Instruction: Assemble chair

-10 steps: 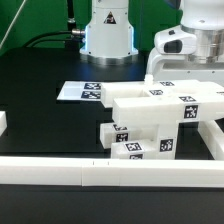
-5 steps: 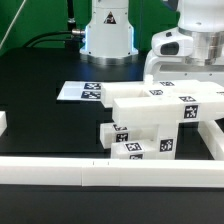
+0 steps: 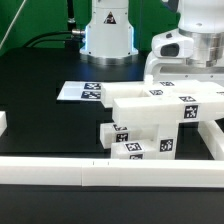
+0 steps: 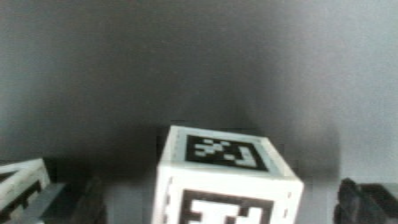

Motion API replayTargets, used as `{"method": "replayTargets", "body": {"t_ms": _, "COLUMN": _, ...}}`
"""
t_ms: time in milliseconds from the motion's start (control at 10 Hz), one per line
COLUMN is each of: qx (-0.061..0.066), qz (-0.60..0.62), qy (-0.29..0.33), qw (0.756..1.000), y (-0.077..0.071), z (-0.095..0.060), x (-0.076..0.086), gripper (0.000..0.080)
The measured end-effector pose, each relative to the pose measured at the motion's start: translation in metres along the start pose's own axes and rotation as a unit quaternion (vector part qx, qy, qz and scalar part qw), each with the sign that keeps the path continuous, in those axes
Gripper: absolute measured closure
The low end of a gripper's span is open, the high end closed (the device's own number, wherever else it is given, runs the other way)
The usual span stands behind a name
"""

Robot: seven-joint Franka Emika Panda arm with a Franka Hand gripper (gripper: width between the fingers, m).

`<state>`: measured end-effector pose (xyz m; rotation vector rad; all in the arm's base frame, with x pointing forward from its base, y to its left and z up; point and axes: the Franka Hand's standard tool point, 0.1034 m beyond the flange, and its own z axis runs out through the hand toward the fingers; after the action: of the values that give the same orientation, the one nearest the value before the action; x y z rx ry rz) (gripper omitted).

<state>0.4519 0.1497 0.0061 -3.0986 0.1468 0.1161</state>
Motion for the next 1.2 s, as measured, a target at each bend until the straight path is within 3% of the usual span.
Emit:
{"method": "replayTargets", "body": {"t_ms": 200, "qx": 0.0, "qz": -0.001, "qy": 0.0, "qw": 1.0, "y": -0.001, "z": 0.0, "x": -0.001, "gripper": 0.0189}}
{"method": "replayTargets", "body": {"t_ms": 400, "qx": 0.0, "qz": -0.001, "qy": 0.0, "qw": 1.0, "y": -0.001, "z": 0.0, "x": -0.001, "gripper": 0.0509}}
{"method": "replayTargets", "body": {"t_ms": 700, "qx": 0.0, "qz": -0.001, "qy": 0.0, "qw": 1.0, "y": 0.001, "z": -0.001, "x": 0.0, "gripper": 0.0524}}
{"method": "replayTargets", "body": {"t_ms": 900, "qx": 0.004, "qz": -0.002, "qy": 0.007, "qw": 1.0, "y": -0.002, "z": -0.011, "x": 0.003, "gripper": 0.0524}}
{"method": "replayTargets", "body": {"t_ms": 1200, "qx": 0.021, "qz": -0.001, "qy": 0.015, "qw": 1.0, "y": -0.003, "z": -0.061, "x": 0.006, "gripper": 0.0524}}
